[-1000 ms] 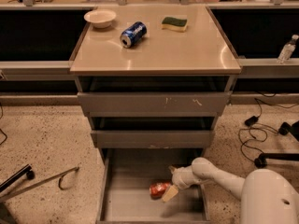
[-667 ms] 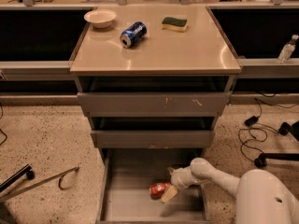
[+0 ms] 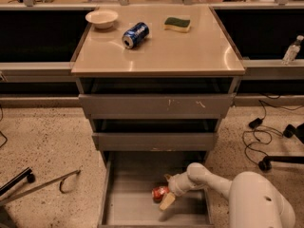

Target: Pick coke can from bottom drawer and place on counter

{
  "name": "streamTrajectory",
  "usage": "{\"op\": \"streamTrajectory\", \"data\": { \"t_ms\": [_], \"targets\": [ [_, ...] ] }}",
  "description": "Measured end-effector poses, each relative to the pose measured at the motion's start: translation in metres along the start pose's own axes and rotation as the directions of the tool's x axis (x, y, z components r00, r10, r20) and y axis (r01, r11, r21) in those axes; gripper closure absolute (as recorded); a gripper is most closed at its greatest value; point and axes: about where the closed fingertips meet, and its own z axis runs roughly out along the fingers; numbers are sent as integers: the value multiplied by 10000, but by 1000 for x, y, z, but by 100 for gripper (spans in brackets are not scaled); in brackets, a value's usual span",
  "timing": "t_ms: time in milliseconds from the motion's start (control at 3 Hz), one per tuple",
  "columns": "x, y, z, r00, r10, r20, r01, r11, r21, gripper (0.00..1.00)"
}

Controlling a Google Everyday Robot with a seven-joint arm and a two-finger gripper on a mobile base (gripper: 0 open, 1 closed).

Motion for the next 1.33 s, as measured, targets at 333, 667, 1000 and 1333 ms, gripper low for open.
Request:
{"op": "streamTrajectory", "data": {
  "t_ms": [333, 667, 1000, 1333],
  "targets": [
    [0, 0, 11, 9999, -109, -118, 109, 9999, 5, 0],
    [7, -5, 12, 9990, -119, -425, 128, 9997, 207, 0],
    [12, -12, 8, 9982, -73, -596, 99, 9990, 435, 0],
    [18, -16, 8, 9980, -1, -637, 23, 9994, 343, 6]
  ]
}}
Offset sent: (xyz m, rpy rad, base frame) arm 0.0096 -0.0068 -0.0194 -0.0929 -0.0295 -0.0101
